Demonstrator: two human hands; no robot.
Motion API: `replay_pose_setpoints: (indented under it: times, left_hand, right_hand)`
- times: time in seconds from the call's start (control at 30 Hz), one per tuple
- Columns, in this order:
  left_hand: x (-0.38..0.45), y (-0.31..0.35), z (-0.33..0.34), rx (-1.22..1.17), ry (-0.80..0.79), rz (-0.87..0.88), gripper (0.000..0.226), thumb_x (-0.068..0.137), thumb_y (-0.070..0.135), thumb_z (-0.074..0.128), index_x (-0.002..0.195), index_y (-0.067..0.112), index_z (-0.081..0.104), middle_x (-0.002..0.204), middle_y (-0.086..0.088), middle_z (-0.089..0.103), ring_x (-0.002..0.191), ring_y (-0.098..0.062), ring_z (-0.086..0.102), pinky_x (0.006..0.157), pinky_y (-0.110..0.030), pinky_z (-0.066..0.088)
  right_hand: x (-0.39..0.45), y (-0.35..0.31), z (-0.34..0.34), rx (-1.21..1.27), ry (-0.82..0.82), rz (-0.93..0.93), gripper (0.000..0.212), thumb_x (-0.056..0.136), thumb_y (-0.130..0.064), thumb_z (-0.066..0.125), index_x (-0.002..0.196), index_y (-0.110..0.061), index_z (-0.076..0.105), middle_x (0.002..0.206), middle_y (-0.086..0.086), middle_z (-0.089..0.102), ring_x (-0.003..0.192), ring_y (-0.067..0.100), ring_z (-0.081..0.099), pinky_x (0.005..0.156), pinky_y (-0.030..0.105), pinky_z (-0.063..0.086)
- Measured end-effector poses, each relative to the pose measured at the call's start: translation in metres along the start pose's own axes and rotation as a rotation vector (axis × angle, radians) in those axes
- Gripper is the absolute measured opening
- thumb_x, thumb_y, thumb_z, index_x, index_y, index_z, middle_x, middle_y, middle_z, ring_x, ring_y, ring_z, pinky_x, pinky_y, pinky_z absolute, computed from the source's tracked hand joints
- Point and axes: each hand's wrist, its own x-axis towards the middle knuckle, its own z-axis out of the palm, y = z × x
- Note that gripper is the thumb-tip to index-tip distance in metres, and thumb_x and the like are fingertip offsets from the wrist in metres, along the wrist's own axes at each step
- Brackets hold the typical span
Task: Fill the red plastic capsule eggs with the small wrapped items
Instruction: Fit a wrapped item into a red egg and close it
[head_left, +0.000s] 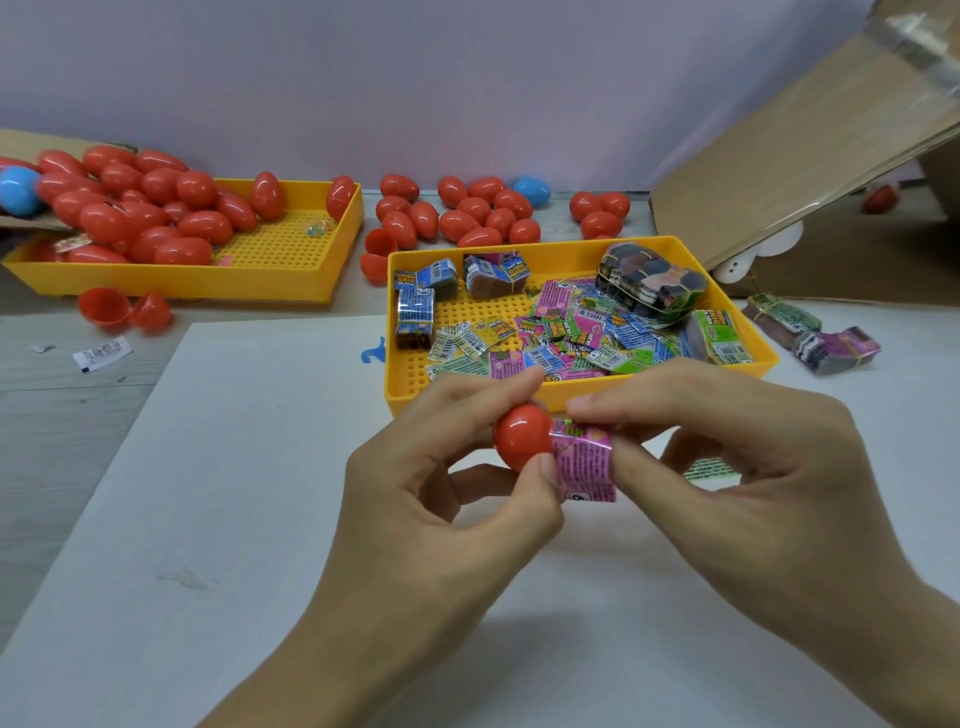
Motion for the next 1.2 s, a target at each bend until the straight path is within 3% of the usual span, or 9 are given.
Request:
replay_pose_setpoints:
  times: [0.3,0.53,0.7,0.93,1.1,1.2]
  left_hand:
    - [0.0003,0.0018,-0.0006,-0.024,-0.014,-0.006,0.039,0.080,0.019,0.066,0.119,0.023,0.071,0.108,-0.003,0.066,0.103,-0.021,0.068,0.079,-0.023,0.057]
    - [0.0002,-0.0013,0.0001,-0.042,-0.006,0.011,0.043,0.077,0.016,0.074,0.120,0.023,0.072,0.107,-0.003,0.065,0.100,-0.023,0.068,0.083,-0.029,0.060]
    - [0.0004,0.0010,-0.0004,-0.030,0.011,0.008,0.044,0.077,0.018,0.073,0.120,0.026,0.071,0.106,-0.004,0.062,0.099,-0.025,0.068,0.079,-0.028,0.060]
    - [-0.0009,0.0001,0.0003,-0.029,0.018,-0.002,0.042,0.081,0.008,0.076,0.122,0.019,0.070,0.109,-0.007,0.061,0.101,-0.029,0.069,0.077,-0.025,0.060]
    - [0.0000,0.0024,0.0002,-0.033,0.029,0.022,0.039,0.082,0.019,0.069,0.122,0.020,0.069,0.110,-0.001,0.062,0.103,-0.023,0.071,0.079,-0.022,0.058]
    - [-0.0011,0.0018,0.0012,-0.031,0.029,0.040,0.038,0.083,0.018,0.068,0.121,0.019,0.069,0.110,-0.005,0.062,0.102,-0.026,0.071,0.080,-0.025,0.059]
  right_hand:
    - [0.0000,0.0013,0.0005,-0.032,-0.009,-0.025,0.017,0.082,-0.009,0.069,0.094,-0.020,0.075,0.087,-0.006,0.073,0.078,0.014,0.067,0.048,0.029,0.046]
    - [0.0005,-0.0002,-0.0003,-0.031,0.011,-0.037,0.013,0.086,-0.016,0.069,0.096,-0.022,0.074,0.087,-0.008,0.072,0.078,0.012,0.067,0.048,0.028,0.047]
    - [0.0012,-0.0009,0.0001,-0.007,0.024,0.033,0.020,0.081,-0.011,0.072,0.095,-0.025,0.074,0.083,-0.012,0.071,0.076,0.011,0.067,0.048,0.026,0.047]
    - [0.0025,-0.0056,0.0009,0.167,-0.076,0.175,0.014,0.082,-0.031,0.065,0.091,-0.028,0.076,0.084,-0.011,0.070,0.082,0.013,0.067,0.047,0.021,0.048]
    - [0.0030,-0.0009,0.0005,0.070,-0.022,0.200,0.010,0.078,-0.021,0.071,0.085,-0.027,0.076,0.076,-0.011,0.069,0.074,0.009,0.067,0.043,0.031,0.047]
    - [0.0030,-0.0001,-0.0016,0.012,-0.039,0.160,0.009,0.078,-0.019,0.072,0.084,-0.024,0.076,0.073,-0.010,0.068,0.072,0.011,0.066,0.043,0.028,0.045]
